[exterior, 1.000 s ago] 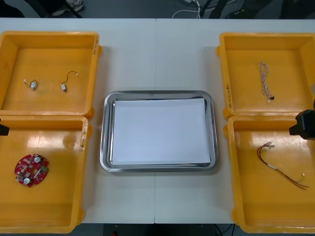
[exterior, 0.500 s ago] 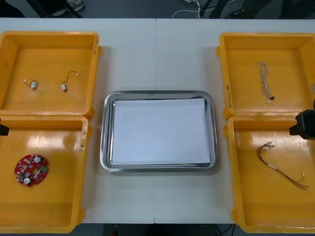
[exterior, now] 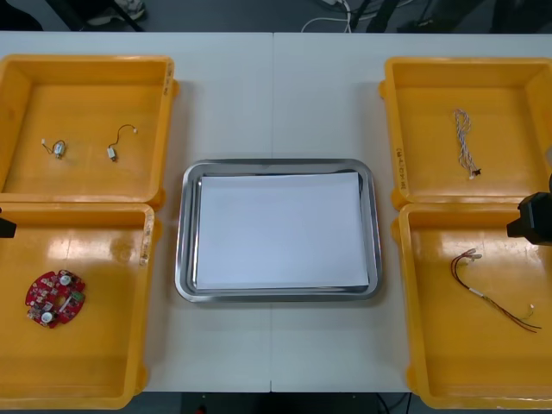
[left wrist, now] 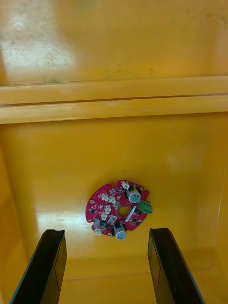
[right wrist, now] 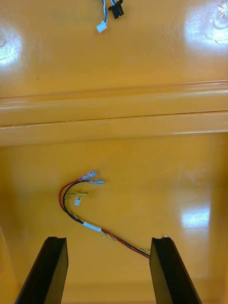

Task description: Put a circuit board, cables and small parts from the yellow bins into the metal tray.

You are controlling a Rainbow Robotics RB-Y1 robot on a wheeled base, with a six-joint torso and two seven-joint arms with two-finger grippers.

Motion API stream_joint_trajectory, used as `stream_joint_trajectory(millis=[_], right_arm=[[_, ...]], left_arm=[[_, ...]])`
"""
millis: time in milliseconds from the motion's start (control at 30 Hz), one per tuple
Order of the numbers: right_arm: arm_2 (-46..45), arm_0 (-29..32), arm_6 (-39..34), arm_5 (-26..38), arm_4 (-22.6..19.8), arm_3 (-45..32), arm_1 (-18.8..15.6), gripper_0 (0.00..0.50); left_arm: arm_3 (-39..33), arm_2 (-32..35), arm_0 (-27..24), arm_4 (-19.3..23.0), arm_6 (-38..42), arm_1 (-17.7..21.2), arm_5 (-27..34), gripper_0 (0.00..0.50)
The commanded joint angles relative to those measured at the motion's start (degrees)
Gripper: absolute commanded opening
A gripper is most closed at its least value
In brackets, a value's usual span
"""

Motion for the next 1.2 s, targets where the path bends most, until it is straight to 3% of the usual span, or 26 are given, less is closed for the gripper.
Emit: stream_joint_trajectory(millis=[33,1200], right_arm=[[-1.9,0.6,0.2,-0.4,-0.4,-1.7,0.3,0.5],[-1.9,0.6,0.2,-0.4,-0.4,-1.7,0.3,0.5]], left_arm=[[-1.7,0.2,1.0,0.5,-5.1,2.7,0.3,0.5],[-1.7,0.2,1.0,0.5,-5.1,2.7,0.3,0.5]])
